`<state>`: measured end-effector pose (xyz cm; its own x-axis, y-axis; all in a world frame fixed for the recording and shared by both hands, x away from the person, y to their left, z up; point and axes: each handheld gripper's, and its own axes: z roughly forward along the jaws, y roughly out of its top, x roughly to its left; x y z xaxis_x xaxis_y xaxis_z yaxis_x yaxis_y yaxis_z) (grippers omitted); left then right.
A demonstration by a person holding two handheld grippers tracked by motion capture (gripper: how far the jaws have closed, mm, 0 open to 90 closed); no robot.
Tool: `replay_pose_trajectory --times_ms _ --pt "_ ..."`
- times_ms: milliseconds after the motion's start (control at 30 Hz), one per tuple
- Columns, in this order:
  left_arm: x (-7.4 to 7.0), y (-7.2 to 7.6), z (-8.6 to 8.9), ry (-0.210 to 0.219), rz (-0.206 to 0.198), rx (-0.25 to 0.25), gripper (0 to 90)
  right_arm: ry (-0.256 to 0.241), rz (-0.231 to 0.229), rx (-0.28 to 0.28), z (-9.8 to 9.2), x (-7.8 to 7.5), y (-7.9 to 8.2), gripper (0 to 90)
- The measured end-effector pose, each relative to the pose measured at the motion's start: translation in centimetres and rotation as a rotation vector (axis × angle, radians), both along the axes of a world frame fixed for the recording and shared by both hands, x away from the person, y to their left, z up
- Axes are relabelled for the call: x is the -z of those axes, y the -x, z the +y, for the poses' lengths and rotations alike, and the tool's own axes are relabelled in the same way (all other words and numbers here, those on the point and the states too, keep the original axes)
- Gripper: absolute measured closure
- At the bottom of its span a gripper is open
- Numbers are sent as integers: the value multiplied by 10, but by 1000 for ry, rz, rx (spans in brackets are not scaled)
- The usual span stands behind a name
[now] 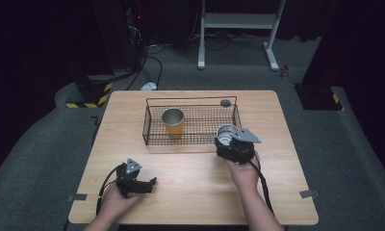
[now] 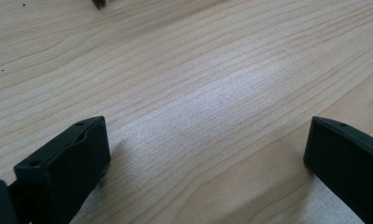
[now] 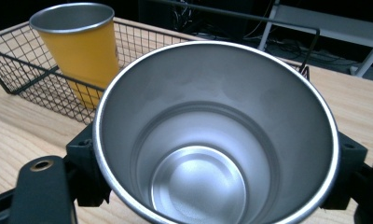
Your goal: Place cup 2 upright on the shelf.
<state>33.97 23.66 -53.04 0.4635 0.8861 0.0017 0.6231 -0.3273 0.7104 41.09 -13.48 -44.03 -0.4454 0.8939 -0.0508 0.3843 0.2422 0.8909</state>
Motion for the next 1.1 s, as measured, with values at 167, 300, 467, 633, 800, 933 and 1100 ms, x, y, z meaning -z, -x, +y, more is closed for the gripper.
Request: replay_pose_trajectory --times_ms 167,300,467,633,800,933,1100 --pt "0 0 0 0 0 0 6 -2 -10 -1 0 -6 -2 184" --pt "0 0 0 0 0 0 6 -4 -19 -1 2 -10 -4 184" --pt "0 0 0 0 0 0 5 -4 -28 -2 3 -16 -7 184" --pt "0 0 0 0 0 0 6 -9 -35 1 6 -21 -10 184" --pt "0 0 0 0 0 0 6 -11 -35 5 9 -24 -15 184" --pt "0 0 0 0 0 0 5 -9 -35 7 10 -26 -18 184" --pt "0 0 0 0 0 0 5 -10 -34 13 12 -28 -24 184"
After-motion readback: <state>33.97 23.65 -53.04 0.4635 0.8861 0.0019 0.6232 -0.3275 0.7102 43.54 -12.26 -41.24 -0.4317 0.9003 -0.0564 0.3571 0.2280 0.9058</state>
